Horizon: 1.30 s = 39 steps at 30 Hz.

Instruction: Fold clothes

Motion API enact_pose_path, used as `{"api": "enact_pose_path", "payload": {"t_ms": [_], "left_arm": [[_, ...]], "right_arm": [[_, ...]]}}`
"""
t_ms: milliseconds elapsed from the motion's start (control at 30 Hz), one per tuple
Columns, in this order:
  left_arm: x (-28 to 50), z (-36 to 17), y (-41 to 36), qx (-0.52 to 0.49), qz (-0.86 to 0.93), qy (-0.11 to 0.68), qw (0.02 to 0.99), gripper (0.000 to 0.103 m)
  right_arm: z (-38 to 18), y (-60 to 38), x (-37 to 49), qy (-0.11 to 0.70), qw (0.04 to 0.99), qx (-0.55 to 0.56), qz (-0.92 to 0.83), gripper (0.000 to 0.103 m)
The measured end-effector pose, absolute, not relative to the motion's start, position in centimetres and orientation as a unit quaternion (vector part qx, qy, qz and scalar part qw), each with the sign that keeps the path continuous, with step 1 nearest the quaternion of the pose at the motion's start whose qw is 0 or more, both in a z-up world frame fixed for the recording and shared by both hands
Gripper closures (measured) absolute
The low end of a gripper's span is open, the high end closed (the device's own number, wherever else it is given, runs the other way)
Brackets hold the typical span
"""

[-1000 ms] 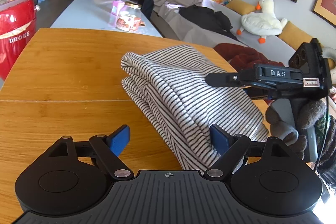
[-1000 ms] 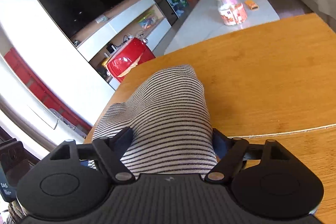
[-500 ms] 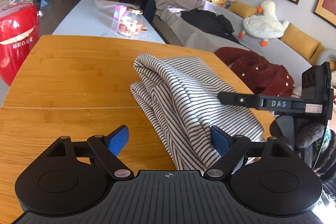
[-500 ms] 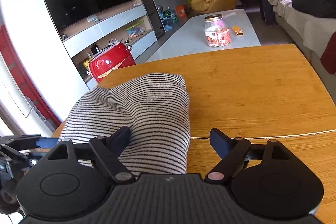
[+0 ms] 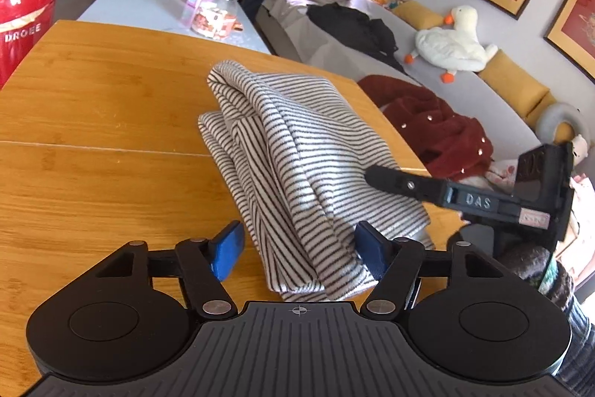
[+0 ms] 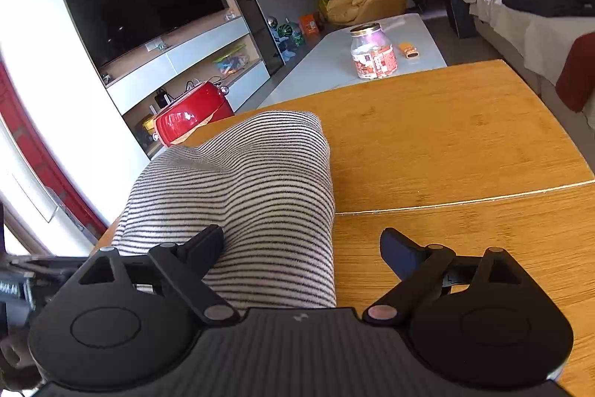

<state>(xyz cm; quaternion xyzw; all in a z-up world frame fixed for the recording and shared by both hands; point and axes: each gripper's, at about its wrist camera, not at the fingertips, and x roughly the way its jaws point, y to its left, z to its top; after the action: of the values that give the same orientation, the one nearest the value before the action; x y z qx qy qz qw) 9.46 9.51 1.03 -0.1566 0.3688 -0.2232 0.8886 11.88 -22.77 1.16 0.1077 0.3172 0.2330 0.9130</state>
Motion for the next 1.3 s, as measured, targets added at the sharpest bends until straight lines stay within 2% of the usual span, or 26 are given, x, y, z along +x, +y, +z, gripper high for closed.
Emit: {"api": "enact_pose_path", "payload": {"t_ms": [67, 167, 300, 367, 433, 500, 600, 667, 800, 900, 1133, 1200, 1300], "left_arm": [[9.8, 1.3, 10.0, -0.162, -0.202, 0.362, 0.895, 0.044], [10.2, 1.9, 10.5, -0.159, -0.180, 0.358, 0.903, 0.044], [9.0, 3.3, 9.2, -0.083, -0.151, 0.336, 0.926, 0.040], [8.0, 4.2, 8.8, -0.062, -0.138, 0.324, 0.934, 0.042], [7.8, 4.9, 9.3, -0.093, -0.156, 0.321, 0.929, 0.040], [7.9, 5.2, 9.8, -0.141, -0.187, 0.326, 0.916, 0.028], [8.3, 4.9, 9.6, -0.174, -0.226, 0.335, 0.898, 0.024], [8.6, 4.2, 8.6, -0.159, -0.229, 0.347, 0.895, 0.024], [9.0, 1.7, 7.4, -0.135, -0.216, 0.381, 0.889, 0.030], [8.8, 0.2, 7.6, -0.143, -0.220, 0.390, 0.883, 0.030], [8.4, 0.5, 7.9, -0.143, -0.226, 0.376, 0.887, 0.040], [8.2, 1.0, 8.0, -0.143, -0.222, 0.366, 0.893, 0.048], [8.5, 1.8, 8.5, -0.144, -0.214, 0.354, 0.899, 0.049]], "right_arm": [[1.5, -22.1, 10.7, 0.297, 0.925, 0.063, 0.226, 0.011], [1.9, -21.5, 9.9, 0.286, 0.933, 0.035, 0.216, 0.011], [2.2, -20.9, 9.5, 0.282, 0.938, 0.022, 0.202, 0.009], [2.3, -20.7, 9.3, 0.280, 0.940, 0.012, 0.196, 0.009], [2.4, -20.6, 9.2, 0.279, 0.941, 0.005, 0.192, 0.009], [2.4, -20.5, 9.3, 0.279, 0.941, 0.000, 0.190, 0.008], [2.5, -20.4, 9.2, 0.277, 0.943, -0.007, 0.186, 0.006], [2.4, -20.4, 9.2, 0.277, 0.943, -0.009, 0.183, 0.005], [2.5, -20.4, 9.1, 0.276, 0.944, -0.014, 0.182, 0.005], [2.4, -20.5, 9.0, 0.273, 0.945, -0.019, 0.181, 0.004], [2.3, -21.0, 9.2, 0.278, 0.942, -0.001, 0.187, 0.004], [2.3, -21.4, 9.2, 0.286, 0.938, 0.014, 0.196, 0.004], [2.1, -22.0, 9.5, 0.302, 0.929, 0.042, 0.209, 0.004]]}}
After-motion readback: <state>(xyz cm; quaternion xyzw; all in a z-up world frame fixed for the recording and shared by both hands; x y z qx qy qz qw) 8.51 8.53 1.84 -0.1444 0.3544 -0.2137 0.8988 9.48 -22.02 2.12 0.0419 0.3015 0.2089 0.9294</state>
